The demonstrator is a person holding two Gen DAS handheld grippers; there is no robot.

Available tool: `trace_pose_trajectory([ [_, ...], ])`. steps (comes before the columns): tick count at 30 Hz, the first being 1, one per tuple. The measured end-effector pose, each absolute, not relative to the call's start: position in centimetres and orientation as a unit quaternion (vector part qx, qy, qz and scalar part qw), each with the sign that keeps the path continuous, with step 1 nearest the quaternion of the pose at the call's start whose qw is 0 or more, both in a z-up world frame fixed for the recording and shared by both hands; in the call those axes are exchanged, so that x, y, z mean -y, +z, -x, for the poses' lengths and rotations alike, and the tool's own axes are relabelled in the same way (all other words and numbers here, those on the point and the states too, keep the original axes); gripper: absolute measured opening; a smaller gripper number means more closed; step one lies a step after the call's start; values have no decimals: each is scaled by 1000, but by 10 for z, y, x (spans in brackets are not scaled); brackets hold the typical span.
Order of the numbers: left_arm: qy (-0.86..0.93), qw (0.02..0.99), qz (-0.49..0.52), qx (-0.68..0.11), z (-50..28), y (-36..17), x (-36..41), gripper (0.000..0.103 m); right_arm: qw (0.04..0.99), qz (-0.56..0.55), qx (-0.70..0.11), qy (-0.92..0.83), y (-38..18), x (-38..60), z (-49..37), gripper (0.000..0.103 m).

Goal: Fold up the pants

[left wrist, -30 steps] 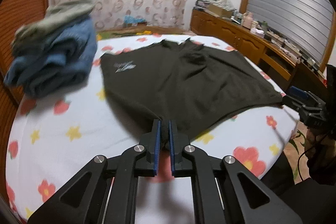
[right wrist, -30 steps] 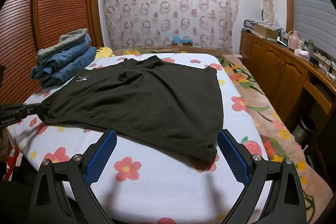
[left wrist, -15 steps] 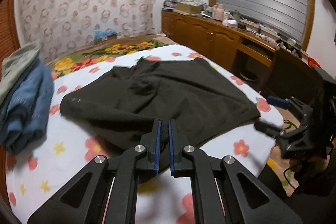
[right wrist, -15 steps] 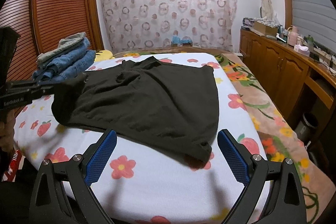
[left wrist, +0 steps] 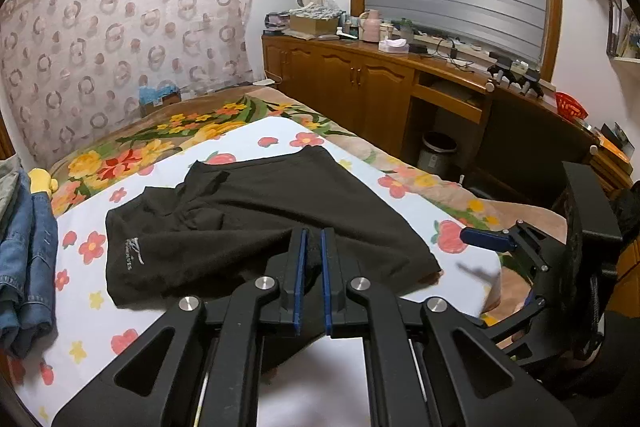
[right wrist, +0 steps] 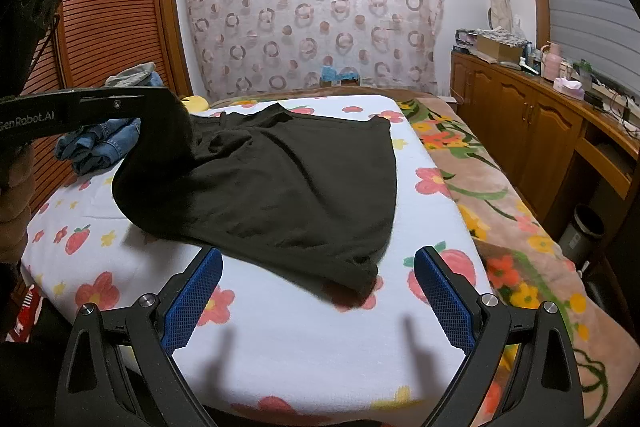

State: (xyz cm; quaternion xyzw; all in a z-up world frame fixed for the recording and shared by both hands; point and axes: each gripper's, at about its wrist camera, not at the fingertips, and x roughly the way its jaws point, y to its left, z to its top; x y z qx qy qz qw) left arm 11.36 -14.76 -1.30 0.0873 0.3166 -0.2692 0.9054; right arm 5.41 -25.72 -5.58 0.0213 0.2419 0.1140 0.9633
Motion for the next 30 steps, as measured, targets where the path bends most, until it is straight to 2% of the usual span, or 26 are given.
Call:
trace_pose_trajectory([
  [2,-264,906,-90,-319,-114,-14,149,10,963,-20,-242,114,-56,257,-55,97],
  [4,-260,905,-86,-325,-116,-15,147,17,963,-19,-242,113,-56,257,-54,97],
  [5,-257,905,-84,-328,-116,-15,146,22,963,-19,-242,113,-55,258,-54,97],
  [8,-249,909,-87,-322,-113,-16,139,45,964,-20,-242,114,-54,257,-54,97],
  [11,-243,911,-82,-323,-112,-19,129,52,963,-17,-242,116,-54,256,-54,97],
  [12,-238,912,-80,-324,-112,-21,125,62,963,-16,-242,117,-53,256,-54,97],
  [15,-236,914,-73,-323,-112,-27,114,77,963,-13,-241,121,-49,254,-58,97],
  [30,-197,909,-63,-361,-104,-75,61,77,947,5,-262,186,-50,235,-74,80],
])
